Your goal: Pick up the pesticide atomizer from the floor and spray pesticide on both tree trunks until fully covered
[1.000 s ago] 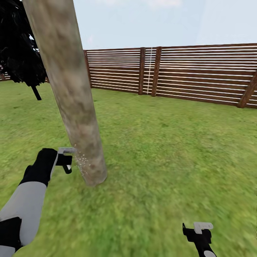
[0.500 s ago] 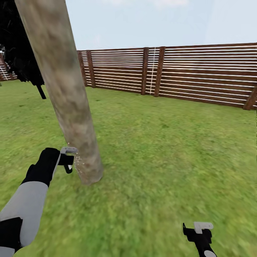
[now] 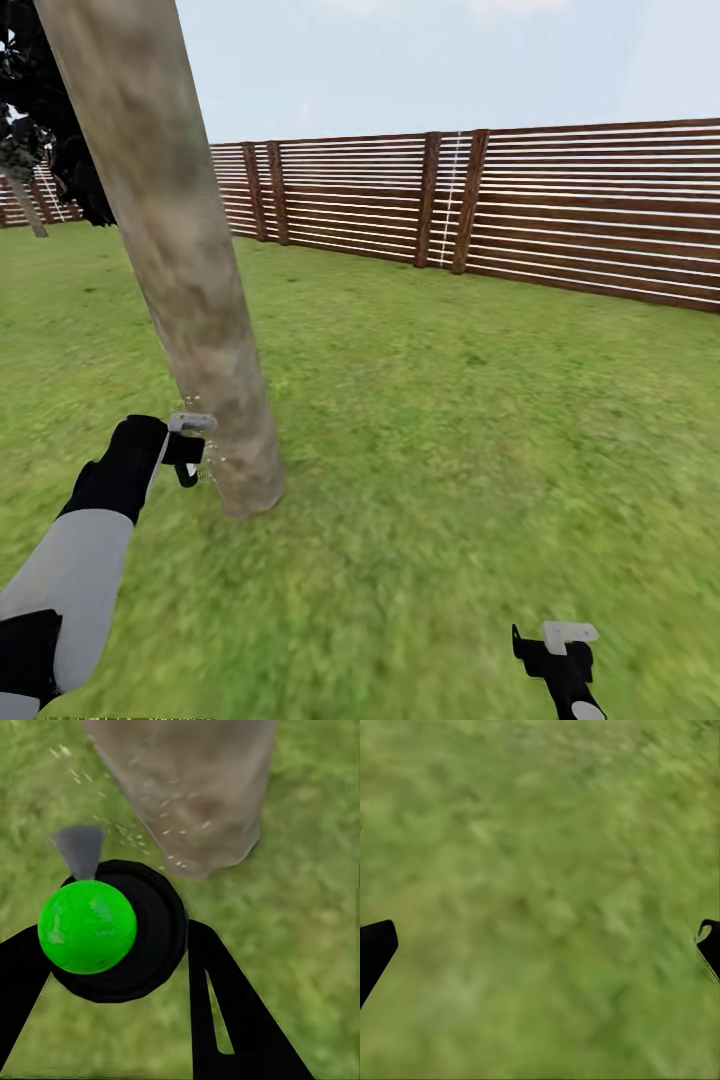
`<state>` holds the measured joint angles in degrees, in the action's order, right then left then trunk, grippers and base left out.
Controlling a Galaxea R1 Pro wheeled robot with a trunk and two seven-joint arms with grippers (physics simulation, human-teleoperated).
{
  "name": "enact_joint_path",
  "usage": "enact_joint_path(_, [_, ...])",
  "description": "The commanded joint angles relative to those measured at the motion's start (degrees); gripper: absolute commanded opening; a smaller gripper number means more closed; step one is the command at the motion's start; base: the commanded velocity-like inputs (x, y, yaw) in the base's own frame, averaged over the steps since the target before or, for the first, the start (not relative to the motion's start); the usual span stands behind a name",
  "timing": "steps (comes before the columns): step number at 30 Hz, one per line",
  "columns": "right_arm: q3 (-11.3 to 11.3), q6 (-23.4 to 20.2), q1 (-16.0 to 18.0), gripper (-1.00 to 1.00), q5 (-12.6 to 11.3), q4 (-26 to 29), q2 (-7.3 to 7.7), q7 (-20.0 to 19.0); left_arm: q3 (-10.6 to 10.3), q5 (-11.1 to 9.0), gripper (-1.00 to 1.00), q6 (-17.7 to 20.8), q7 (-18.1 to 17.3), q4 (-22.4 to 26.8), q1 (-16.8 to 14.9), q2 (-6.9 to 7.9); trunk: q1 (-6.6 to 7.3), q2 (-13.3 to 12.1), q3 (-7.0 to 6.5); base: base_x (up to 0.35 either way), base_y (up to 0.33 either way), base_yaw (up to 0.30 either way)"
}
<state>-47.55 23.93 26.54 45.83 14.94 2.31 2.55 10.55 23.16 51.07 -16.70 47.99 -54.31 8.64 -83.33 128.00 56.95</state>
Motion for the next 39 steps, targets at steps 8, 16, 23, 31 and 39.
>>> enact_joint_path(8, [0.0,0.04,0.0,1.0,-0.03,0.0,-0.02,0.01,0.16,-0.09,-1.0,-0.06,3.07,-0.67,0.08,-0.02,0.0,0.0,0.0,0.101,-0.276,0.238])
enact_joint_path(16, [-0.08,0.06,0.0,1.0,-0.02,0.0,0.06,0.09,0.3,-0.05,-1.0,-0.49,3.31,-0.7,2.36,0.35,0.0,0.0,0.0,0.087,-0.276,0.004])
enact_joint_path(23, [-0.08,0.06,0.0,1.0,-0.03,0.0,0.04,0.09,0.46,-0.3,-1.0,-0.64,4.04,-0.06,5.2,-0.73,0.0,0.0,0.0,0.09,-0.276,0.067])
enact_joint_path(31, [-0.07,0.06,0.0,1.0,-0.03,0.0,0.05,0.09,0.86,-0.28,-1.0,-0.62,4.01,0.0,5.26,2.79,0.0,0.0,0.0,0.179,-0.24,0.224])
enact_joint_path(39, [-0.09,0.06,0.0,1.0,-0.02,0.0,0.06,0.09,0.77,-0.15,-1.0,-0.7,4.12,-0.01,5.35,-1.9,0.0,0.0,0.0,0.057,-0.253,0.007])
